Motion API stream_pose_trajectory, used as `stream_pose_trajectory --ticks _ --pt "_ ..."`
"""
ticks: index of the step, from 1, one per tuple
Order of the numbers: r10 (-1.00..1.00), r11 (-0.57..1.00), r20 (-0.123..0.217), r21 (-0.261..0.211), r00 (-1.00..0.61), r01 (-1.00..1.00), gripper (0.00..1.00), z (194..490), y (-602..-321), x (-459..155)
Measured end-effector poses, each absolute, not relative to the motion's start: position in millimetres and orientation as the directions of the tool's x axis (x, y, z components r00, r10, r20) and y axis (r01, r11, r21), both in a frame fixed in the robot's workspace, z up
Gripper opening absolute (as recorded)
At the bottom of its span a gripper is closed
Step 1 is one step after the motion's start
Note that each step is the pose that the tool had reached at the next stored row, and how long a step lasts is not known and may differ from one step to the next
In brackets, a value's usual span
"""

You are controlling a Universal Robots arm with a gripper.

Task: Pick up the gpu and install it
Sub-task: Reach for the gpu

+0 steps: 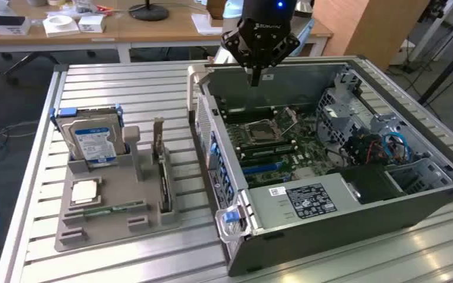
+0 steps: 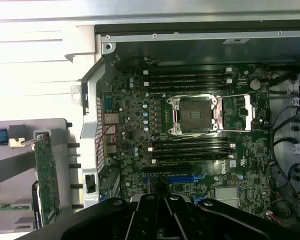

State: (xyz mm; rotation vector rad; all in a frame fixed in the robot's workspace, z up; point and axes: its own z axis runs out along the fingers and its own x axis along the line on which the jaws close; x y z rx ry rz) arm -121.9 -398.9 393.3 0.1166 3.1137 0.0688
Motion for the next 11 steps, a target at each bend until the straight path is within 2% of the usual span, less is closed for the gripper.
stream_pose_trajectory --ticks 11 --pt "0.075 0.996 -0.023 0.045 -0.997 0.074 0.1 393.3 -398.9 -121.9"
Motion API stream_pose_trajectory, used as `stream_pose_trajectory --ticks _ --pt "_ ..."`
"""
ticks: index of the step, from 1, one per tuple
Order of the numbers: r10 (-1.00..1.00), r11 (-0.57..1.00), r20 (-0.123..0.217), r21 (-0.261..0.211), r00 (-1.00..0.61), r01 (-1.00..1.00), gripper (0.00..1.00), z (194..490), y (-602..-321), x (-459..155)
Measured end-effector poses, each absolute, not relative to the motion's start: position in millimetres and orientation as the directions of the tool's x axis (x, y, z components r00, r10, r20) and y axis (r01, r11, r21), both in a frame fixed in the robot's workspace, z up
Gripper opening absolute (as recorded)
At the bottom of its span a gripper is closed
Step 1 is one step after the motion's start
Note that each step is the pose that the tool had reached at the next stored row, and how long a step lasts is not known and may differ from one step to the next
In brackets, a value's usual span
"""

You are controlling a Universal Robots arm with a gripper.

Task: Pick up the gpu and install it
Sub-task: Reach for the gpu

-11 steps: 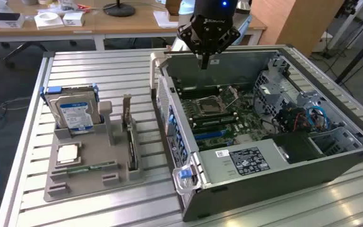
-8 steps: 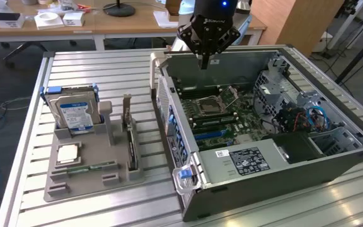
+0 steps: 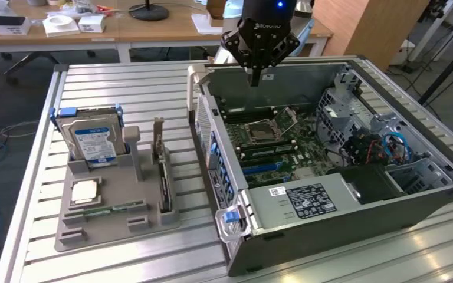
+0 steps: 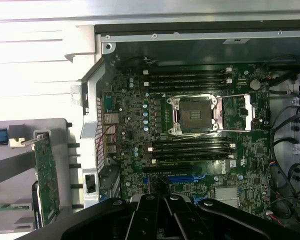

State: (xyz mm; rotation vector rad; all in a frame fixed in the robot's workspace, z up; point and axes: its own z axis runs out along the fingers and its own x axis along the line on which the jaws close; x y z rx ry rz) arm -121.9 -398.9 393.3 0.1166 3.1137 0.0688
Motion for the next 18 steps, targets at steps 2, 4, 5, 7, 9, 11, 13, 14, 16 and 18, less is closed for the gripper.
stream_pose_trajectory --ticks 2,4,5,7,9,11,13,14,16,18 --pt "0.075 0.996 -0.023 0.045 -0.997 0.074 0.1 393 -399 -123" --pt "0.075 0.996 -0.023 0.045 -0.997 0.074 0.1 393 -399 -125" --pt "0.075 0.996 -0.023 0.045 -0.997 0.074 0.1 393 -399 -127" --pt "0.075 0.996 -0.023 0.045 -0.997 0.074 0.1 393 -399 -131" --pt "0.075 0.996 -0.023 0.045 -0.997 0.074 0.1 393 -399 -136" --pt "0.075 0.996 -0.023 0.045 -0.997 0.074 0.1 393 -399 -140" --pt "0.075 0.996 -0.023 0.045 -0.997 0.074 0.1 393 -399 -145" --pt "0.075 0.996 -0.023 0.045 -0.997 0.074 0.1 393 -399 -148" --pt "0.075 0.996 -0.023 0.045 -0.997 0.074 0.1 393 -399 -153" --pt "0.075 0.996 -0.023 0.045 -0.997 0.074 0.1 393 -399 -158"
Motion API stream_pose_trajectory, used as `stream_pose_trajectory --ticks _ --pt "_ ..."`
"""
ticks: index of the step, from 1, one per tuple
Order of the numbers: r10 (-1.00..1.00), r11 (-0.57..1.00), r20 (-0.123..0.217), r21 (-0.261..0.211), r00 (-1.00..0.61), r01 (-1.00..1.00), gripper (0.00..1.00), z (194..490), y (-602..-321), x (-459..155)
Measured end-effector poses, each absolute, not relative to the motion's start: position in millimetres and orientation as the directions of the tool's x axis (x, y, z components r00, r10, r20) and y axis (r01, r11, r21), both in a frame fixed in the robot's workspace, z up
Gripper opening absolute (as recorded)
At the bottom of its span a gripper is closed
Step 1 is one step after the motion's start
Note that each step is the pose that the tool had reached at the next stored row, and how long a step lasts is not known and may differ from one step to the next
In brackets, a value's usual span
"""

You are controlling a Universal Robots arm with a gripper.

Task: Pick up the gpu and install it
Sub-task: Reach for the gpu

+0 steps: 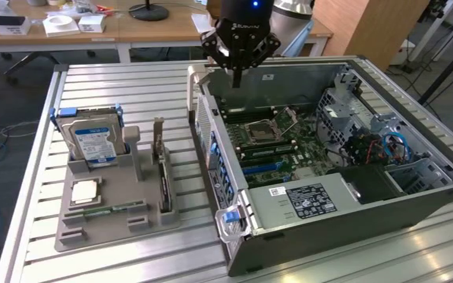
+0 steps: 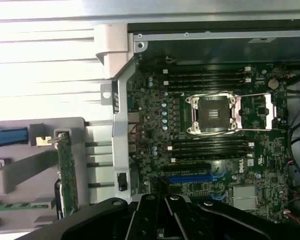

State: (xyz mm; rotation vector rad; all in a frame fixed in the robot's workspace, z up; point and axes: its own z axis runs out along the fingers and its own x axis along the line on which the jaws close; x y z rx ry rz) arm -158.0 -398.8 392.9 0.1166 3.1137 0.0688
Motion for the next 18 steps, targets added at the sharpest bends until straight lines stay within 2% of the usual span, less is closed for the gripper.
stream_pose_trajectory --ticks 18 --pt "0.075 0.996 -0.023 0.045 -0.997 0.074 0.1 392 -399 -202"
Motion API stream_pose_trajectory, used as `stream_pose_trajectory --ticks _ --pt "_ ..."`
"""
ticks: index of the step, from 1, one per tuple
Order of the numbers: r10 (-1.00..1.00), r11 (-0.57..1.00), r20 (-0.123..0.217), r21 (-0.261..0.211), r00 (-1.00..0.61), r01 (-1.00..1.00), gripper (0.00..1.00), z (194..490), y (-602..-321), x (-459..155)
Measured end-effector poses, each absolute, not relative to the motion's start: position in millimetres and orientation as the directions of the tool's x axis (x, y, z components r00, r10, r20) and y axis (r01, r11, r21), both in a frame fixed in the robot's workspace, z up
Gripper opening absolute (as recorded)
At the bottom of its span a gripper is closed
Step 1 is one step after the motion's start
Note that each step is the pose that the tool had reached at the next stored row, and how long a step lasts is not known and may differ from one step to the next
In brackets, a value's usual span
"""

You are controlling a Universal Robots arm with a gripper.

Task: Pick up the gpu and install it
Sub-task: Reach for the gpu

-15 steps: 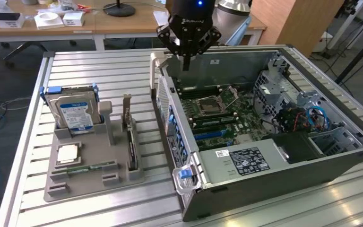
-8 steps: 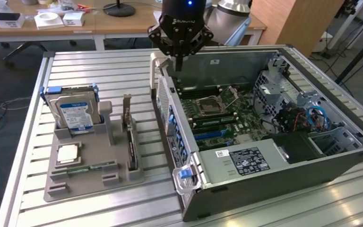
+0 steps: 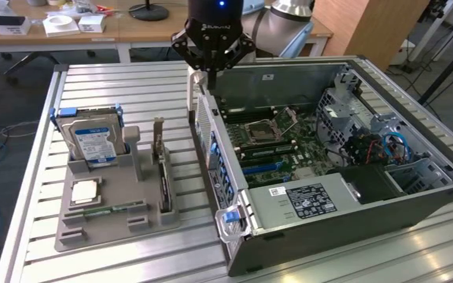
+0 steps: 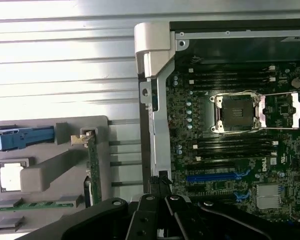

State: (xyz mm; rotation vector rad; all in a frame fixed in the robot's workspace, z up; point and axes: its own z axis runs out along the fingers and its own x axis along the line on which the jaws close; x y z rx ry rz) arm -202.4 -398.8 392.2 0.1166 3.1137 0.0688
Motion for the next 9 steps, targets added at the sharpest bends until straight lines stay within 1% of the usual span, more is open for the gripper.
stream_pose_trajectory --ticks 9 --pt "0.075 0.996 -0.023 0.045 -0.997 0.074 0.1 392 -399 -232"
